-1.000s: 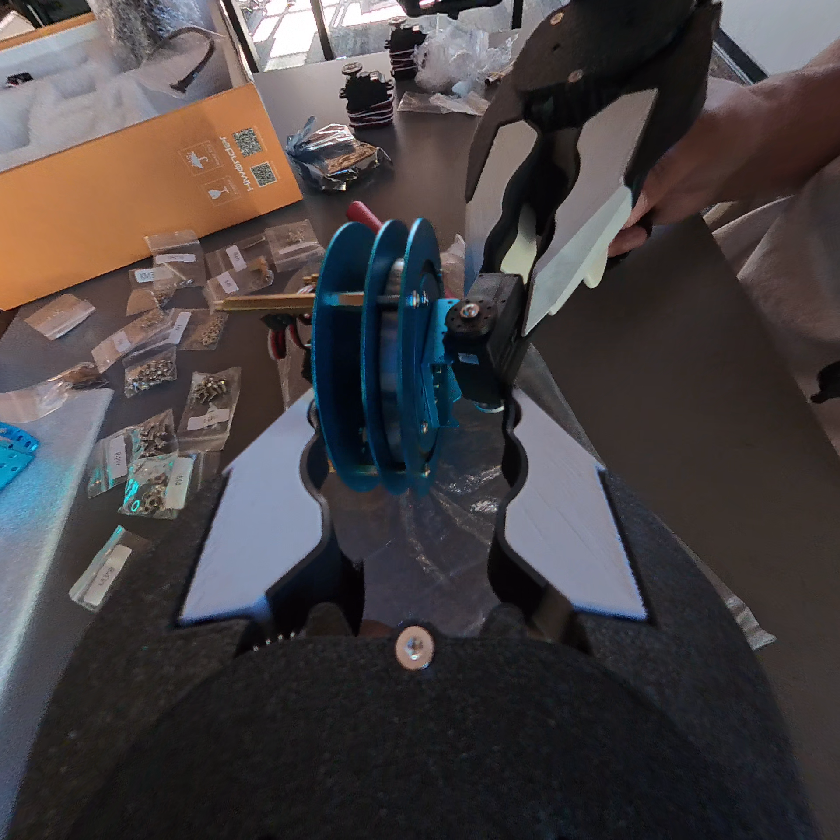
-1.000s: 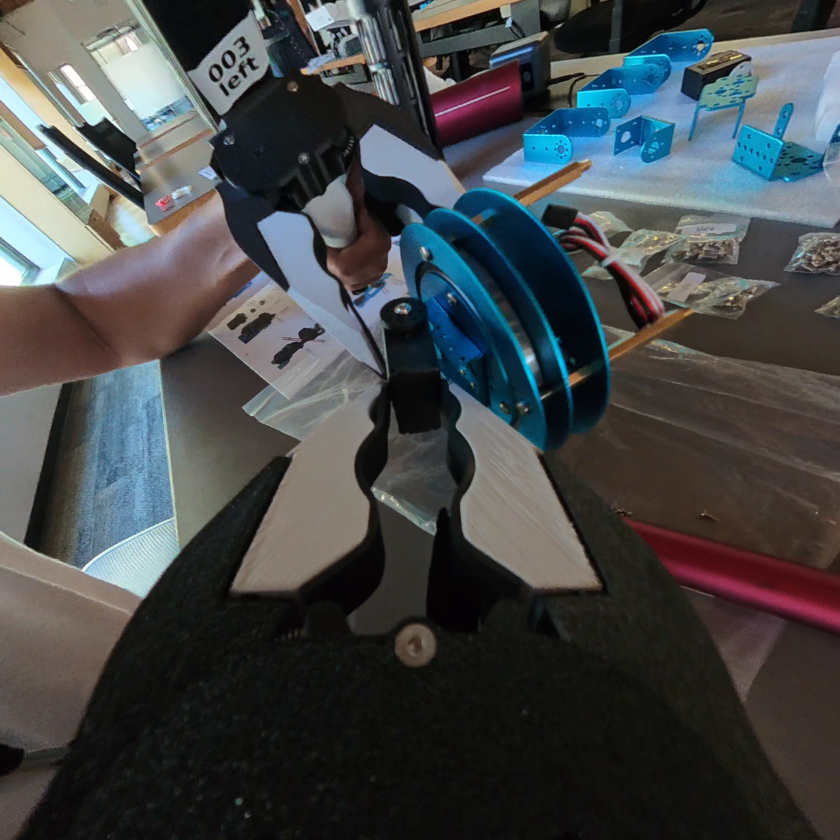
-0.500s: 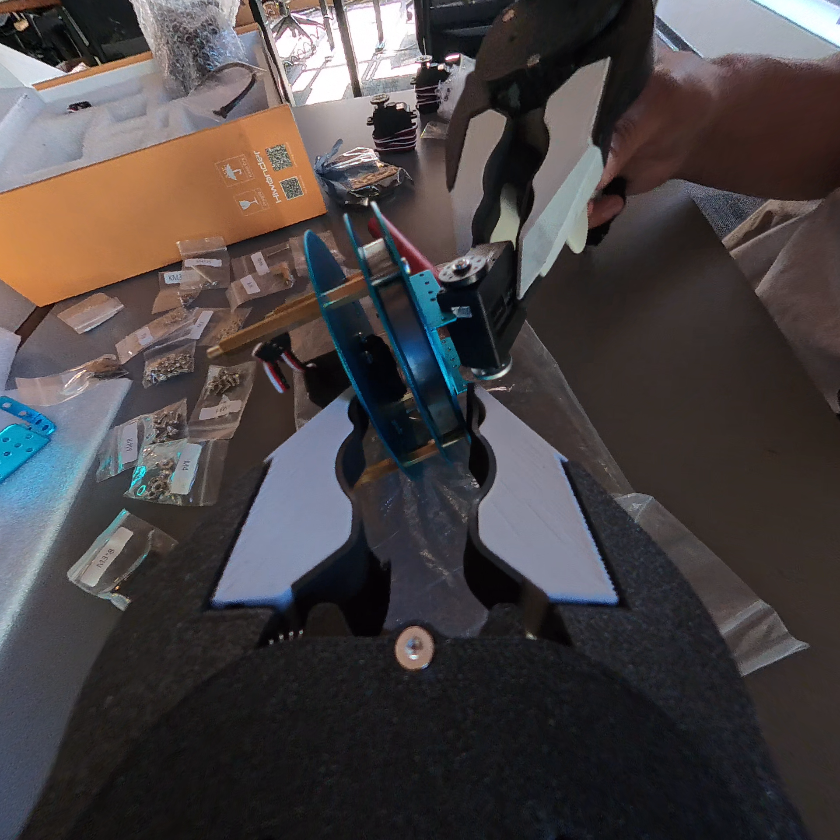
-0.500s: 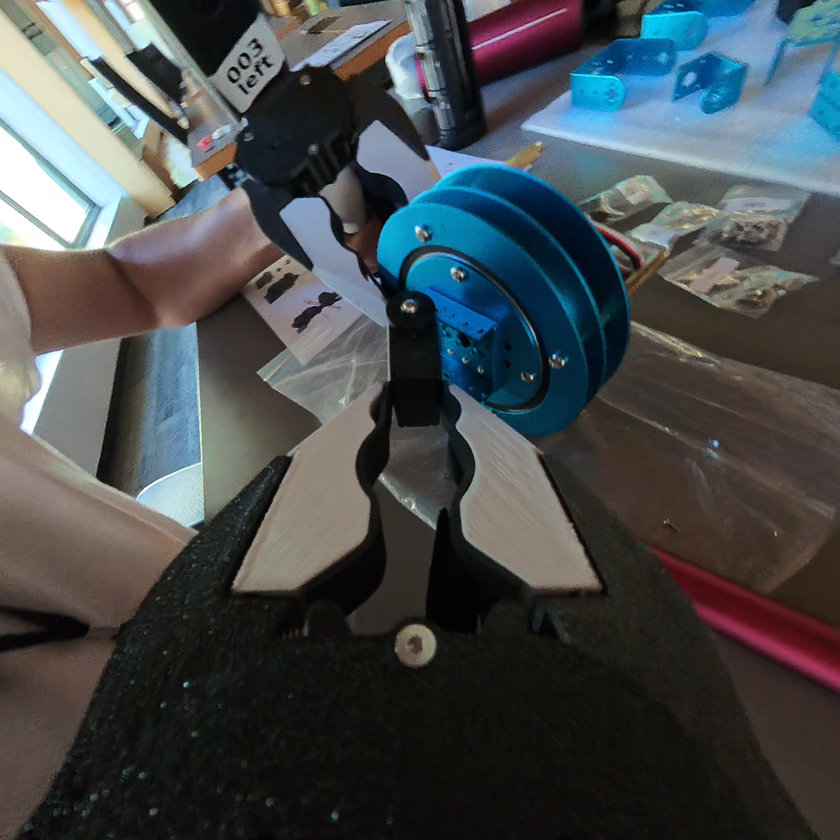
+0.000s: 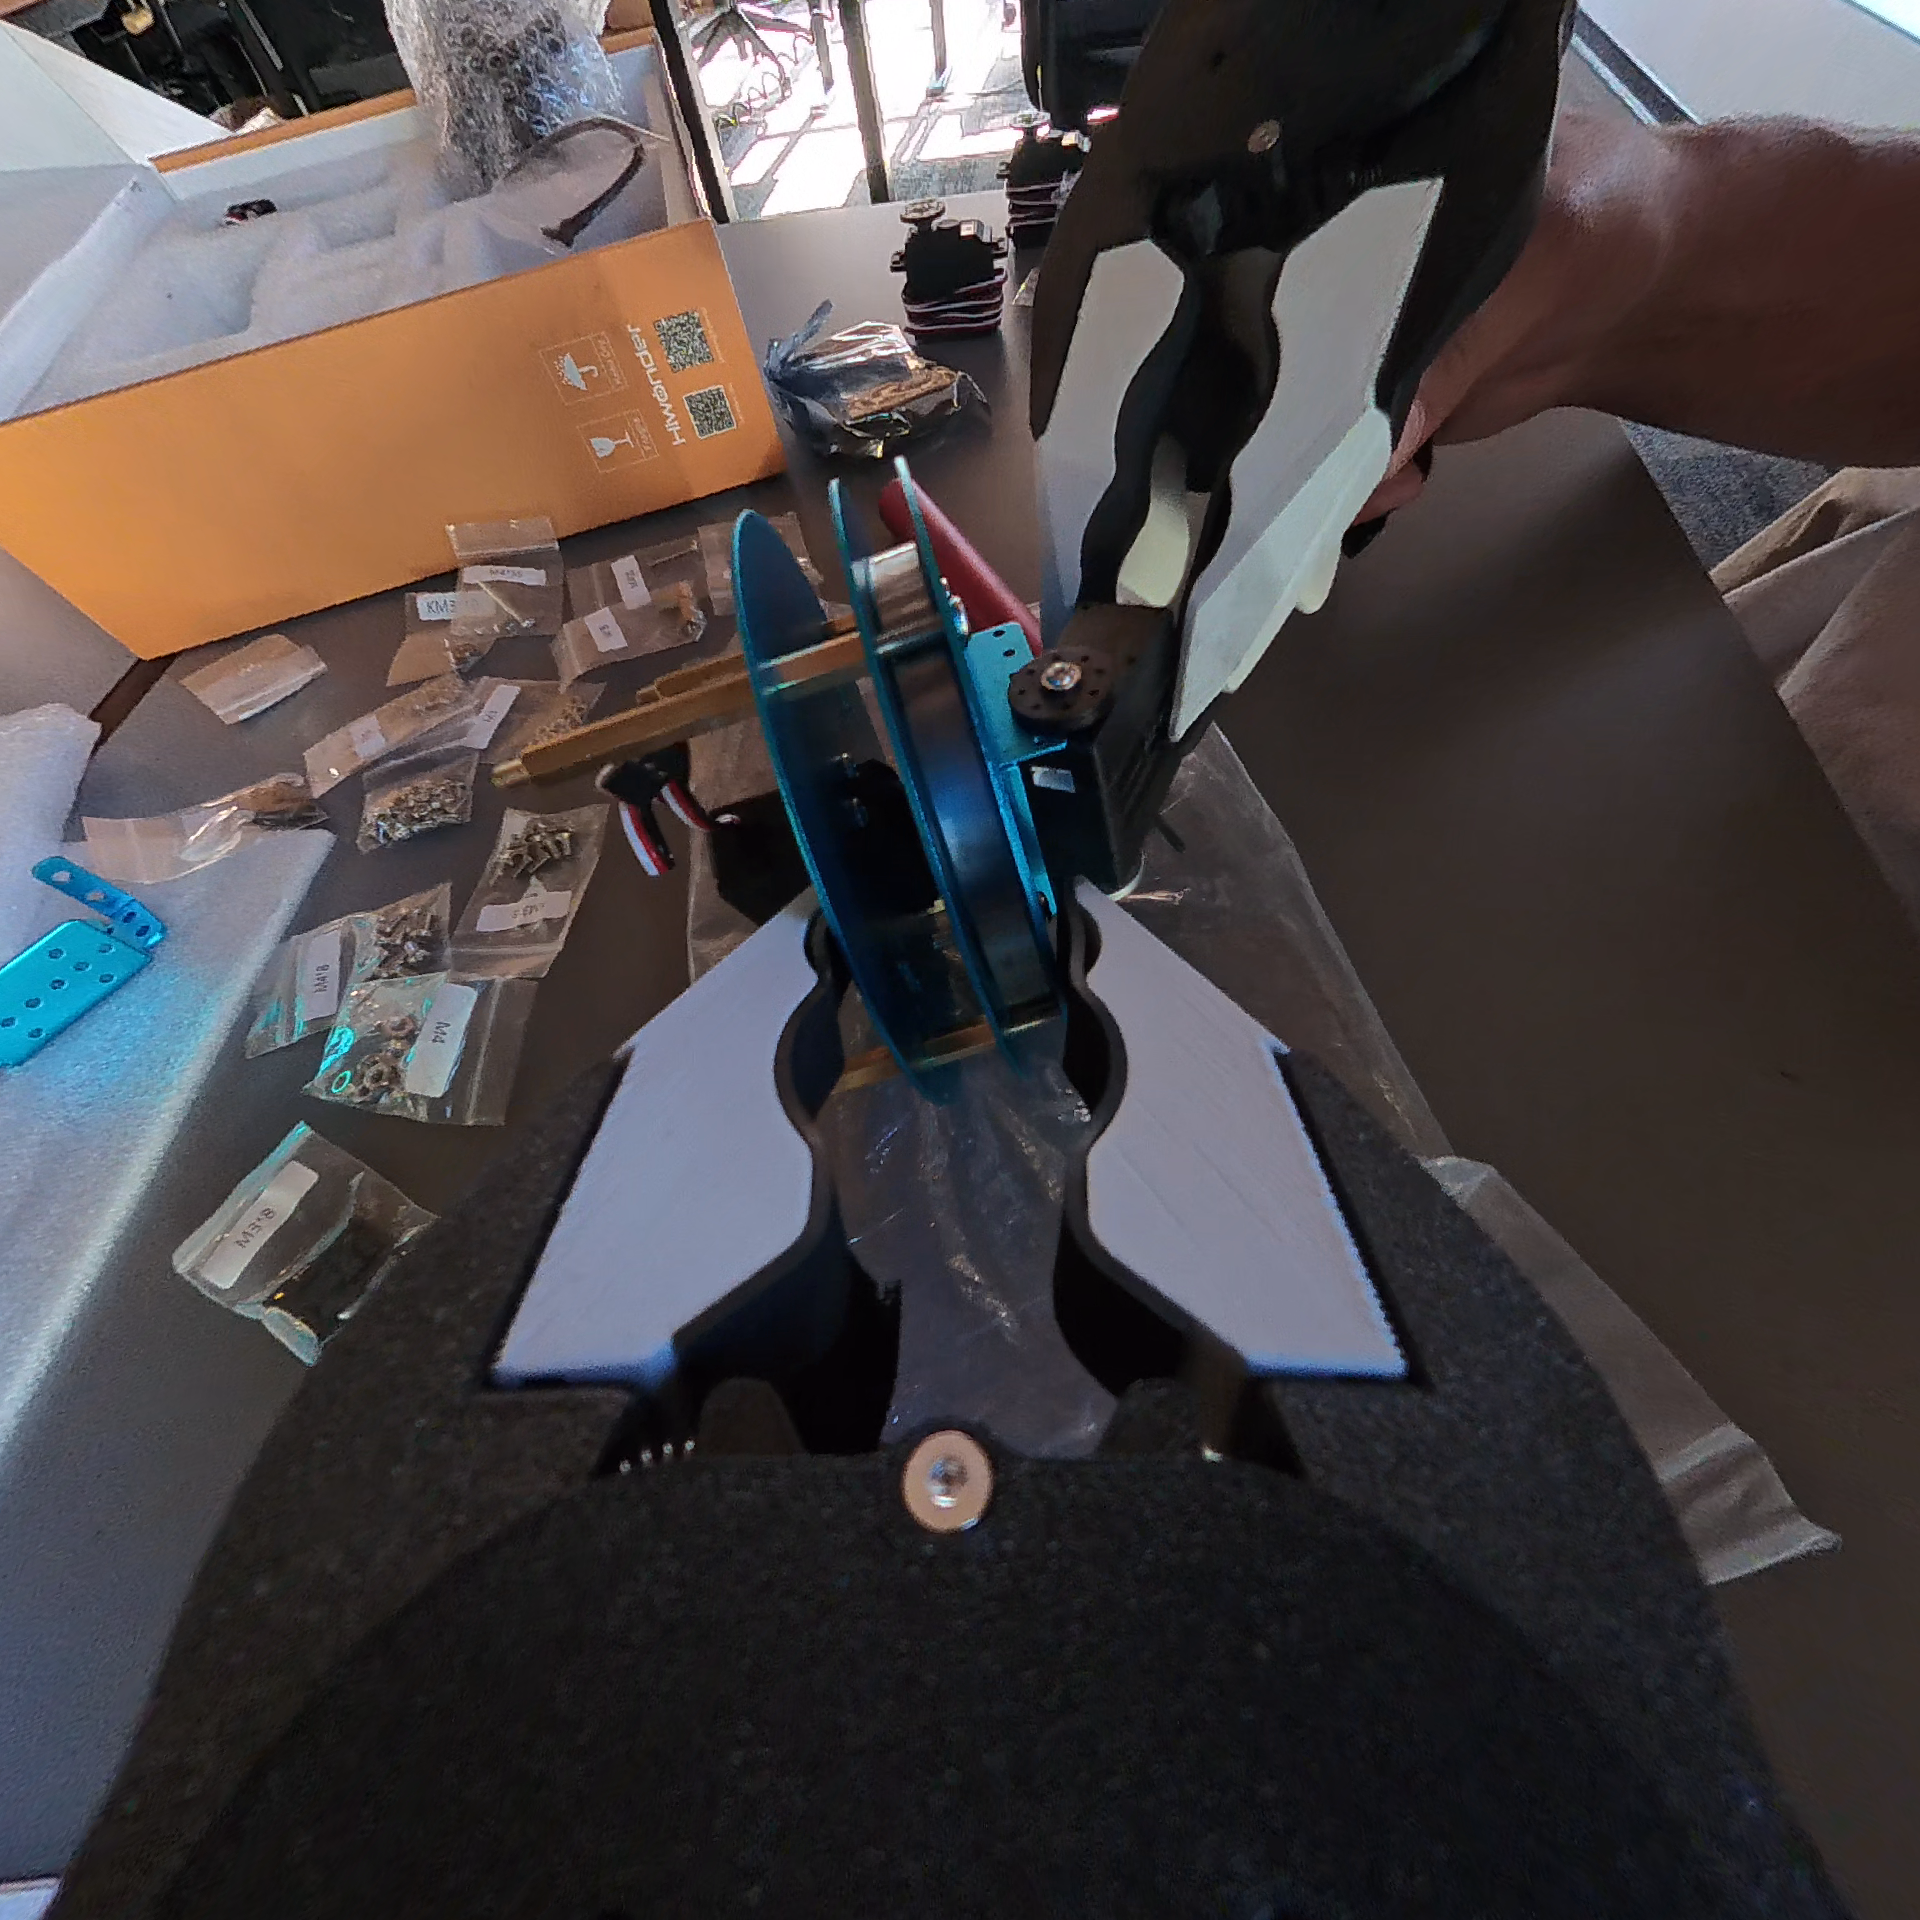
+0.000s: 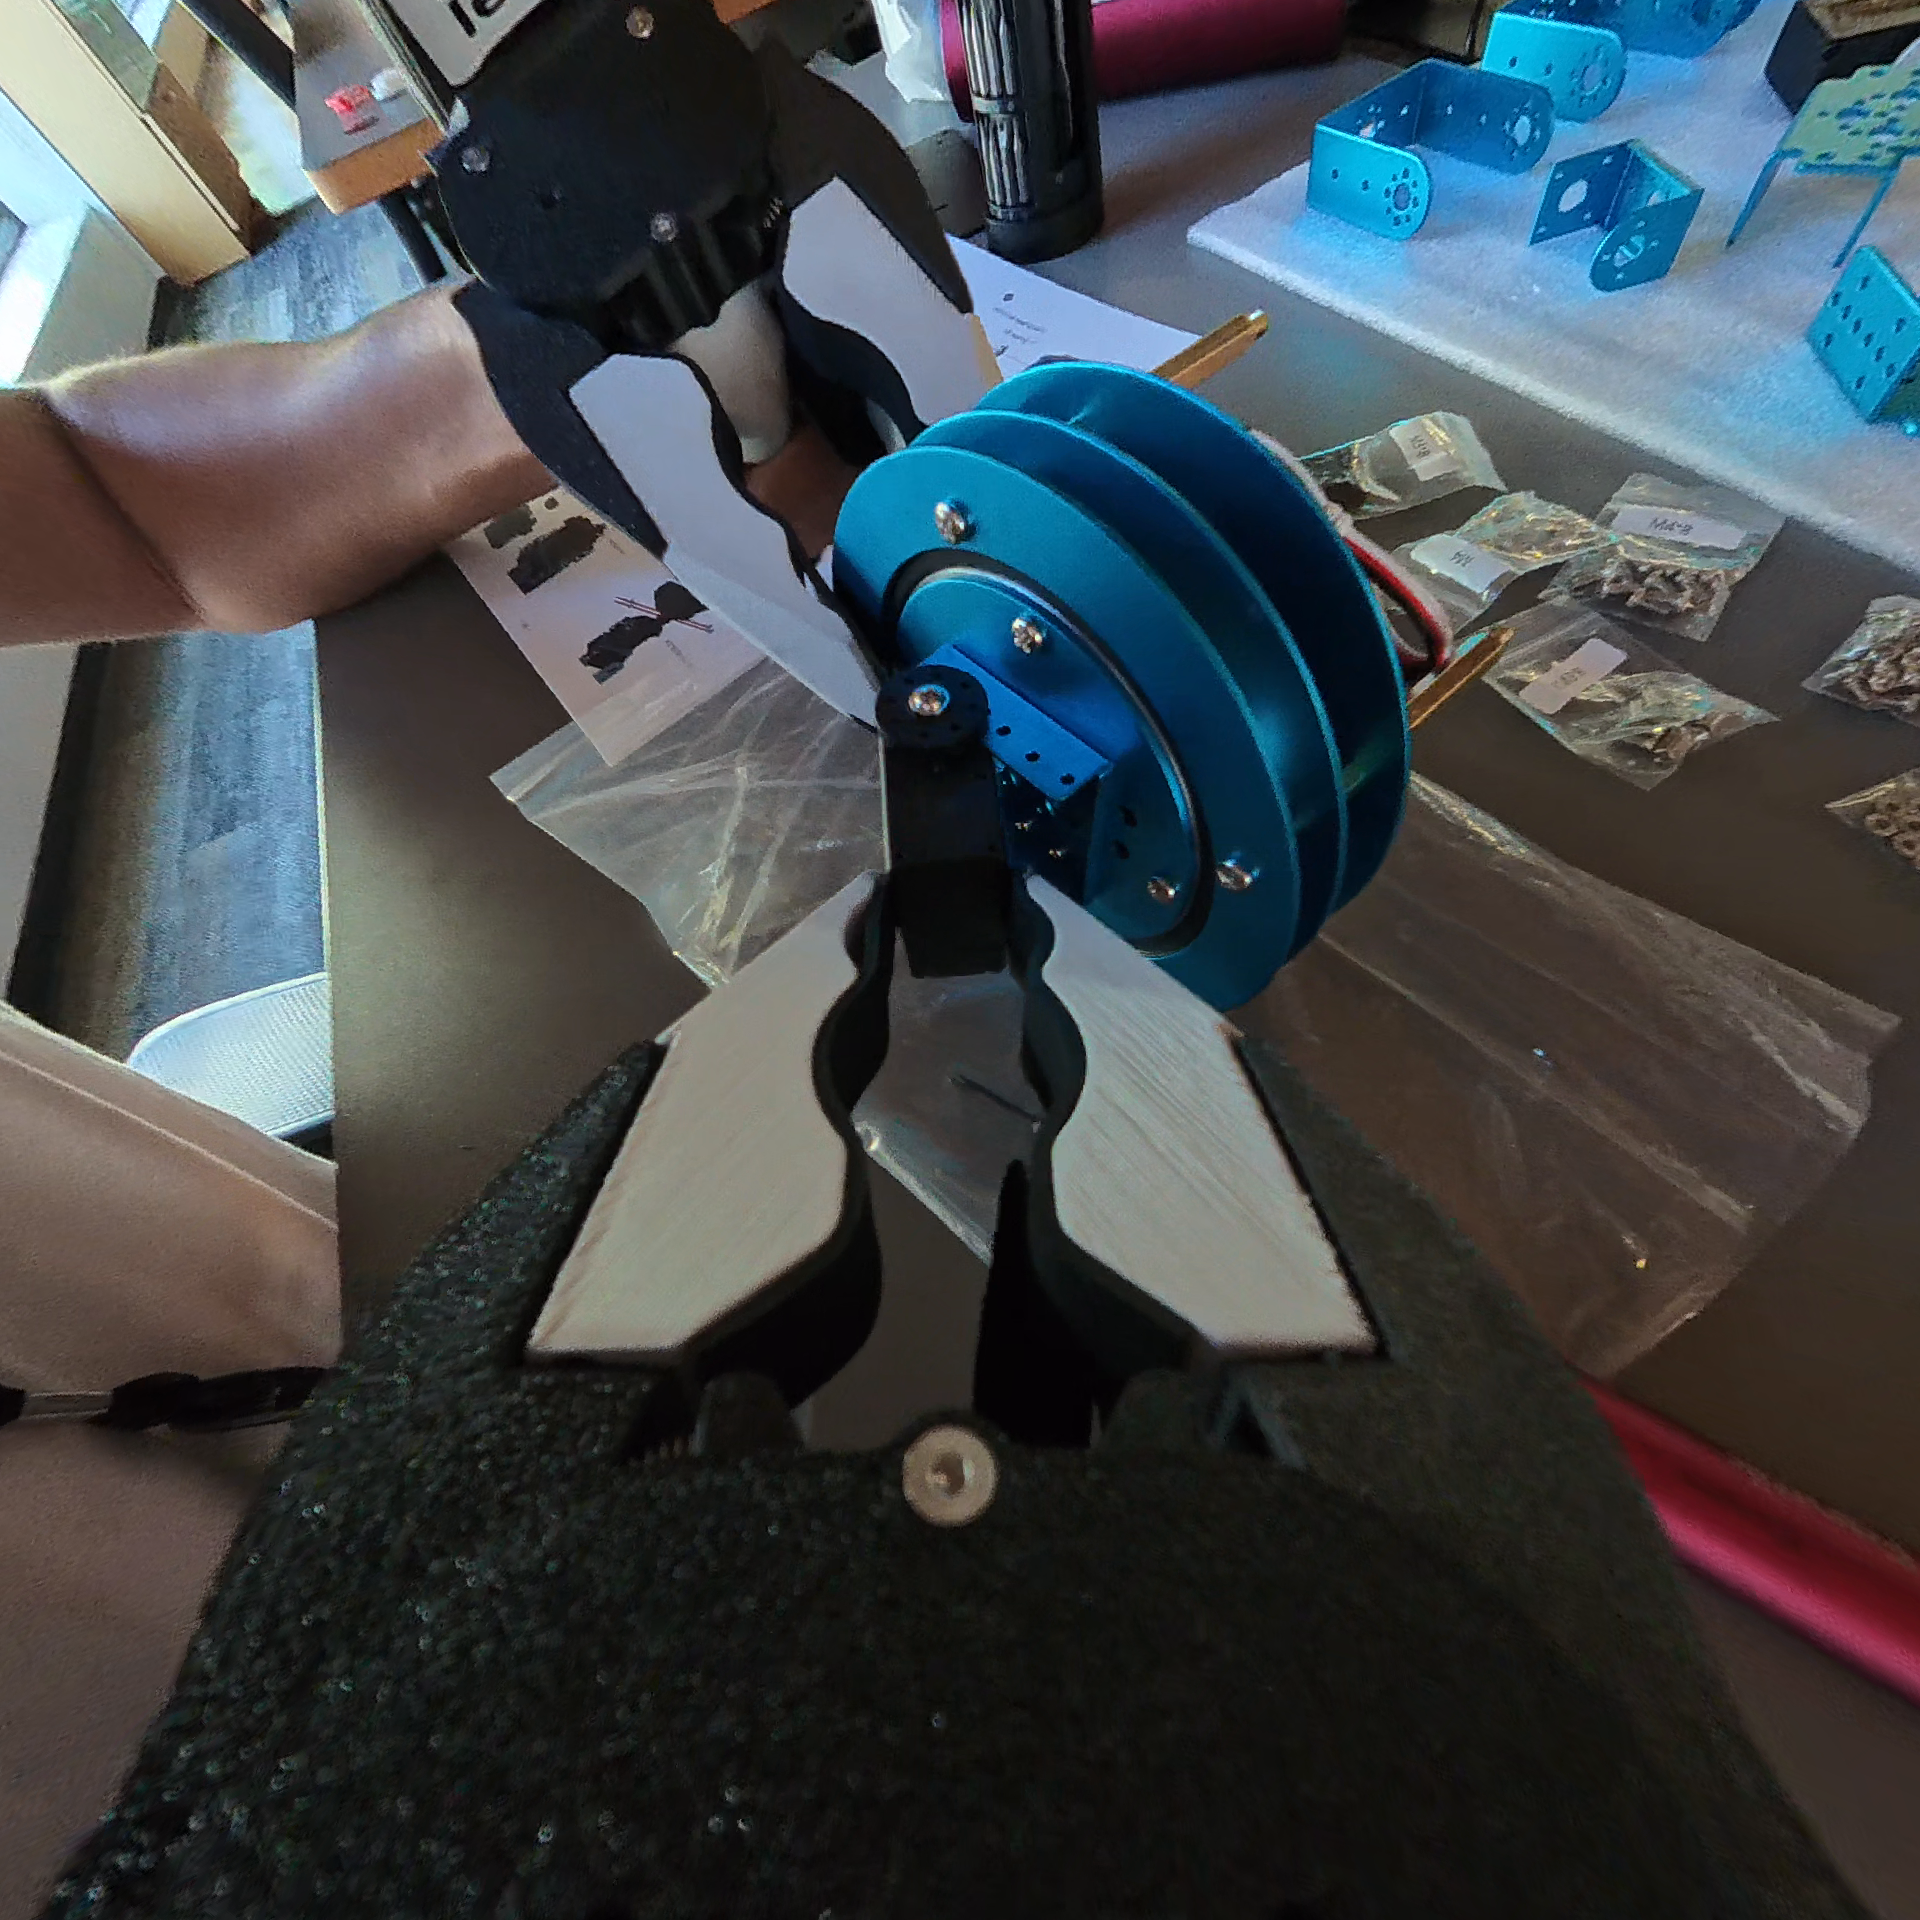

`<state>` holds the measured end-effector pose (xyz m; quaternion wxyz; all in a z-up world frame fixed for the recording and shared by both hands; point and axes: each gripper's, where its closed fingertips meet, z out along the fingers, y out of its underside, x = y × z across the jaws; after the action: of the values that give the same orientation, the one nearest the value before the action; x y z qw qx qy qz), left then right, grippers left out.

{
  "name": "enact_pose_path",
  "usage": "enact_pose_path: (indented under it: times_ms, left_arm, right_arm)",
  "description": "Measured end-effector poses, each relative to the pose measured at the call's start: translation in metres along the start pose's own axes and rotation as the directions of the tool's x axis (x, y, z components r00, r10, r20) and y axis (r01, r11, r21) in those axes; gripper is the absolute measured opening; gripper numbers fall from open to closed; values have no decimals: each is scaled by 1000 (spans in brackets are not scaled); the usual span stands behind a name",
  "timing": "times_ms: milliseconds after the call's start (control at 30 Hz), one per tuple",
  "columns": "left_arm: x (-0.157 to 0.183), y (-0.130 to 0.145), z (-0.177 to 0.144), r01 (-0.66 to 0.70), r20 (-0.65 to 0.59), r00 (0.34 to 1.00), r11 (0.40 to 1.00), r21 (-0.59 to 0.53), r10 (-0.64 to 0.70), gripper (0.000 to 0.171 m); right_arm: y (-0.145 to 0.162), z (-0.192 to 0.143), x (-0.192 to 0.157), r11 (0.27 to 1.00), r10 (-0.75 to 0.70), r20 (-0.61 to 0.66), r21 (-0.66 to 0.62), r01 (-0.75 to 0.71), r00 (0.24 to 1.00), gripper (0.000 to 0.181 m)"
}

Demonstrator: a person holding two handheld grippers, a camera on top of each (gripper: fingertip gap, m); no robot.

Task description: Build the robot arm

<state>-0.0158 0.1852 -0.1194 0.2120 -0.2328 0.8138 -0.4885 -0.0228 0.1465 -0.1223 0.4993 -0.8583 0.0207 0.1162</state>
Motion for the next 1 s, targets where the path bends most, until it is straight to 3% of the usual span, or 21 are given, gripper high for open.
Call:
enact_pose_path:
  times_ms: [200,500,800,1000]
  left_arm:
    - [2,-1,1,-27,14,1000,1000,3,27,37]
    - [-3,0,1,-2,39,999,1000,2,2,36]
    - [-4,-1,3,54,97,994,999,4,-54,35]
    - [-4,-1,3,100,114,989,995,5,-100,34]
  right_arm:
    - [3,-1,13,994,-105,-123,-14,104,987,18]
    - [1,3,14,996,64,-156,66,-54,986,14]
    - [1,0,17,990,118,-257,101,-94,959,14]
    - [-1,-1,16,986,141,-247,124,-113,959,32]
